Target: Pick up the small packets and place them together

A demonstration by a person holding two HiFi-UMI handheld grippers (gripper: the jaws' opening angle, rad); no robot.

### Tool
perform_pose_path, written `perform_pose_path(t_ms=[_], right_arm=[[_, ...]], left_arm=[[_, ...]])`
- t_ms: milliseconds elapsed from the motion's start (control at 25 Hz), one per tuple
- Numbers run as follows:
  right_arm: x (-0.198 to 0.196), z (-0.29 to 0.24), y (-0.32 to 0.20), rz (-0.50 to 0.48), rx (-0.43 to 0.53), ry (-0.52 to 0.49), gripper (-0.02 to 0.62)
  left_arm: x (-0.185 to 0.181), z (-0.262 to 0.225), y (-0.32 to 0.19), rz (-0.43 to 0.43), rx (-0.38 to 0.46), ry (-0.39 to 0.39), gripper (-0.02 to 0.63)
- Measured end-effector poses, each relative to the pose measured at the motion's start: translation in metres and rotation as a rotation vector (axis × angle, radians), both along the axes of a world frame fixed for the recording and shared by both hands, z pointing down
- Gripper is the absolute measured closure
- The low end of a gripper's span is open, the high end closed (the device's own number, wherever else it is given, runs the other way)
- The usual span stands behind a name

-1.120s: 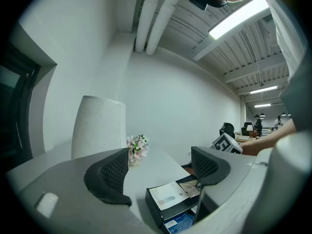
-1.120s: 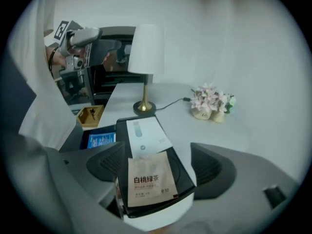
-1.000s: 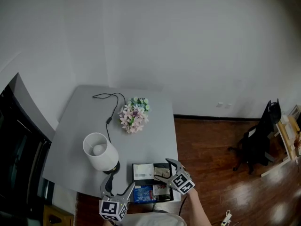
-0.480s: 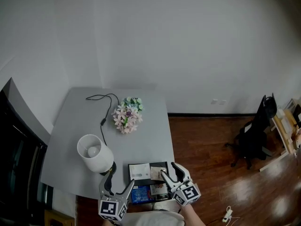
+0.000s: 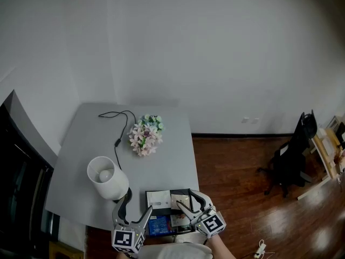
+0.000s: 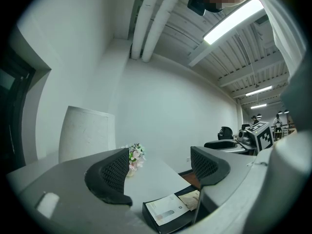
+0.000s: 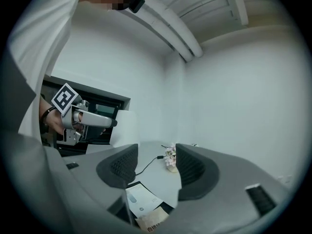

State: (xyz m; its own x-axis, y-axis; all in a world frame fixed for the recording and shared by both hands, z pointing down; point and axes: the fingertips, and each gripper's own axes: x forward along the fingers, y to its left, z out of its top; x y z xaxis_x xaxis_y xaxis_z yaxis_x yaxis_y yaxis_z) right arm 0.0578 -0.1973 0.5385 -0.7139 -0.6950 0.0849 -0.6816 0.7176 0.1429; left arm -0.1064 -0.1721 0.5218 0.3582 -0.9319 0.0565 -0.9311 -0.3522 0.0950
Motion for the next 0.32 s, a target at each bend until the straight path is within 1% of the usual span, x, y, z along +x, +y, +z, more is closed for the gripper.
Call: perform_pose_path(t_ms=[160, 320], right_arm=[[0.0055, 0.0015, -0.0059, 0.002, -0.012, -0.018, 0.341], [0.0071, 0.0001, -0.0103, -0.006, -0.002, -0.020, 0.340]], left_arm=[[0.0032, -0.0002, 0.0000, -0.011, 0.001, 0.003, 0.206], [0.0065, -0.0005, -0.0006, -0.016, 0.003, 0.004, 0.206]])
